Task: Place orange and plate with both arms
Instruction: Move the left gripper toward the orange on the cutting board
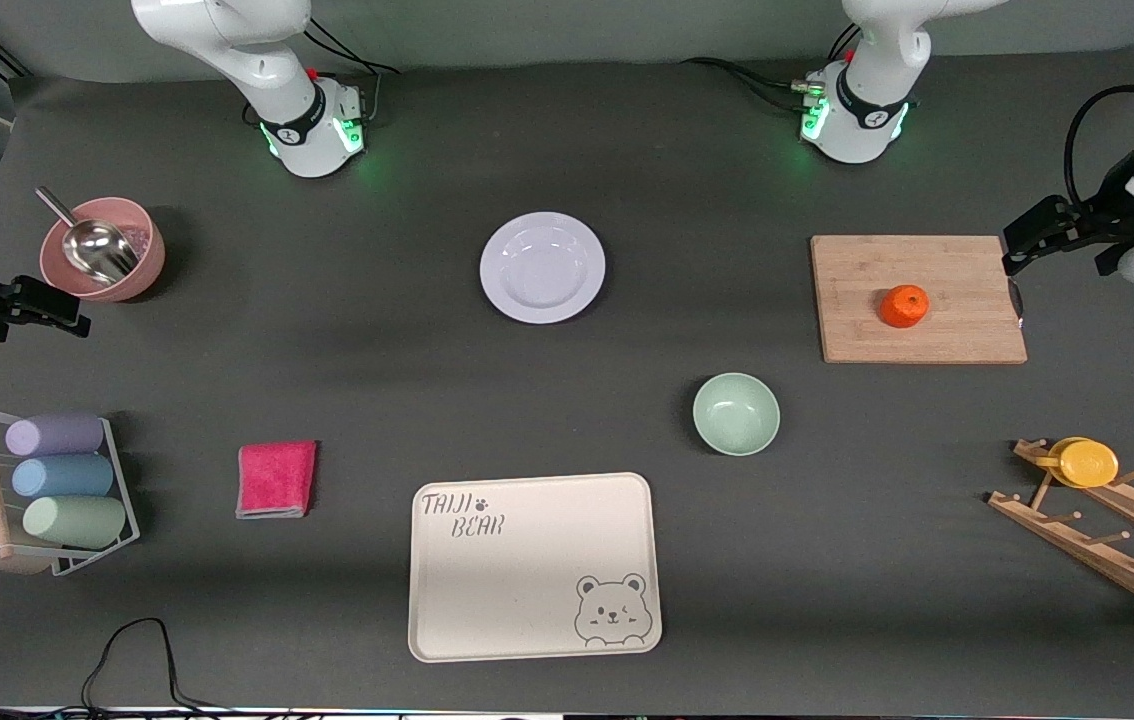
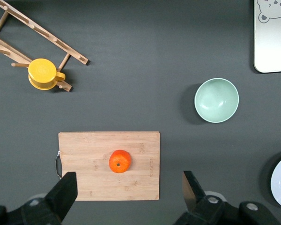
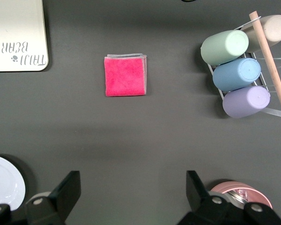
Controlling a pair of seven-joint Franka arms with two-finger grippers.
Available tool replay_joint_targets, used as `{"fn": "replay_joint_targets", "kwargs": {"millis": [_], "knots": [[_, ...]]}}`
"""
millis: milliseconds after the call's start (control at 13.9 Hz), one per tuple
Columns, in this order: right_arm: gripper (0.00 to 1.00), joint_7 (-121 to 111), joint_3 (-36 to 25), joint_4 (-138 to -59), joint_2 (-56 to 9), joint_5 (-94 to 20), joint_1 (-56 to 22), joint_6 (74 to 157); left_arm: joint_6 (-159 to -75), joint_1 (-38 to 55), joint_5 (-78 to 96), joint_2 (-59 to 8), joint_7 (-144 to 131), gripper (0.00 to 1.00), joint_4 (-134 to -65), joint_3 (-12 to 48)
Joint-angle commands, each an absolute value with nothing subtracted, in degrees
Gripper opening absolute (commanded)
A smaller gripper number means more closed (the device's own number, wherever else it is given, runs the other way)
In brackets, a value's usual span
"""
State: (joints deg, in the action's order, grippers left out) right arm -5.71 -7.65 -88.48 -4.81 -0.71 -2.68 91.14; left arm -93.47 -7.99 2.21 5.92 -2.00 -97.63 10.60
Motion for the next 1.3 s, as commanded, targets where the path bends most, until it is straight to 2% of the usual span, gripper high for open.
{"fn": "replay_joint_targets", "kwargs": {"millis": [0,144,648,1080,1224], "knots": [[1.0,-4.4,-8.0,-88.8,-4.6,-0.2,-3.3,91.6,-90.4,-7.6,2.7,6.0,-1.0,1.0,-96.0,10.2],[1.0,-4.4,-8.0,-88.8,-4.6,-0.2,-3.3,91.6,-89.0,-7.7,2.5,4.7,-1.4,1.0,-93.2,10.2],[1.0,-4.4,-8.0,-88.9,-4.5,-0.2,-3.3,91.6,-87.5,-8.8,1.6,2.6,-1.9,1.0,-94.7,9.6],[1.0,-2.3,-7.8,-93.7,-0.2,-0.3,-3.7,91.7,-100.1,-12.7,1.1,4.3,-0.1,1.0,-110.5,9.6],[1.0,-1.1,-7.4,-97.7,3.8,-0.7,-4.1,92.5,-108.7,-12.7,1.1,7.2,-0.1,1.0,-120.2,9.6]]}}
